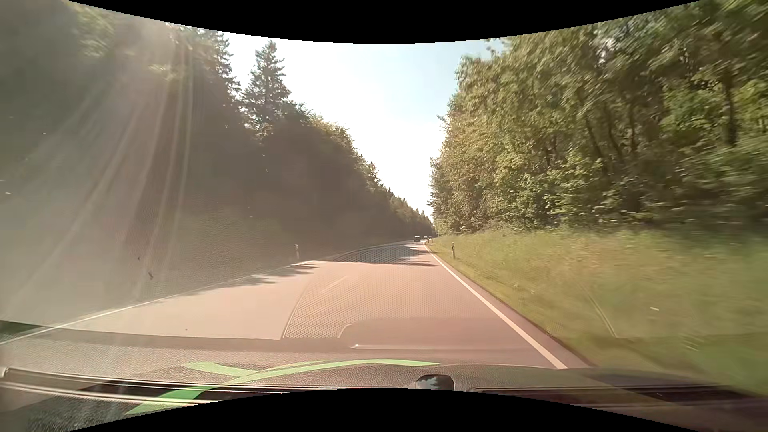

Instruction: Follow the waypoints while adhering to traffic rules and regulations

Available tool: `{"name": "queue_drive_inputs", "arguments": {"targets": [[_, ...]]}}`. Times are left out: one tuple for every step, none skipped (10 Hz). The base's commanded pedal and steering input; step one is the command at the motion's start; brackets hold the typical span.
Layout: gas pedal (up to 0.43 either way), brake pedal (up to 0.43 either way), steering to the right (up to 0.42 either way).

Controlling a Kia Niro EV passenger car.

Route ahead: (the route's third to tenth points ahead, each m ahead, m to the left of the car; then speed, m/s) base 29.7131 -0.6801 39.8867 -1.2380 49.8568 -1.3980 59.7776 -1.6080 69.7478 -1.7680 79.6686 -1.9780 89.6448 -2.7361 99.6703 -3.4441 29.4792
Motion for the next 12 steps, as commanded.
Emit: {"name": "queue_drive_inputs", "arguments": {"targets": [[0.421,0.0,0.003],[0.441,0.0,0.003],[0.449,0.0,0.003],[0.461,0.0,0.003],[0.461,0.0,0.003],[0.461,0.0,0.003],[0.461,0.0,0.003],[0.429,0.0,0.003],[0.37,0.0,0.003],[0.37,0.0,0.003],[0.37,0.0,0.003],[0.37,0.0,0.003]]}}
